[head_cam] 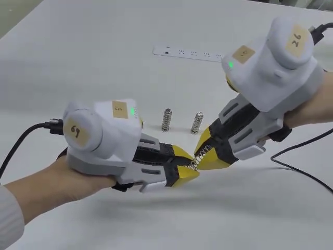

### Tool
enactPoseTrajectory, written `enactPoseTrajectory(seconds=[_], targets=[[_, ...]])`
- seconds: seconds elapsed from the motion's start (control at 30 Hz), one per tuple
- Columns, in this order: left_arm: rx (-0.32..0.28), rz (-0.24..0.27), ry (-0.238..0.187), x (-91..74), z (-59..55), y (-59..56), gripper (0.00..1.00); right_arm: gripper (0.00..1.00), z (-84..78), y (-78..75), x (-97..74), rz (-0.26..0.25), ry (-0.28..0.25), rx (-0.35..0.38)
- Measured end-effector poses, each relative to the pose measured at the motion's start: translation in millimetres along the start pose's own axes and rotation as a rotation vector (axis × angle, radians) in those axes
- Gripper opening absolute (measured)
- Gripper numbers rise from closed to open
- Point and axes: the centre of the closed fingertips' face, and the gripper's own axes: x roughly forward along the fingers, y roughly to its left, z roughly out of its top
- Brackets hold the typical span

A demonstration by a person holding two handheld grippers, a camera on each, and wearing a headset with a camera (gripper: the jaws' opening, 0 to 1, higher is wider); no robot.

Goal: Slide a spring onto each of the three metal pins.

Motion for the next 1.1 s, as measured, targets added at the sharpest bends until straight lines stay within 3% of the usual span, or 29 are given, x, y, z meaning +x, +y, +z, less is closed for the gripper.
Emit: enactPoseTrajectory(seconds=[1.1], targets=[[0.014, -0.017, 0.007, 3.4, -1.2, -4.3, 0.04, 0.07, -4.9, 6.7, 0.7, 0.023, 0.042, 0.003]])
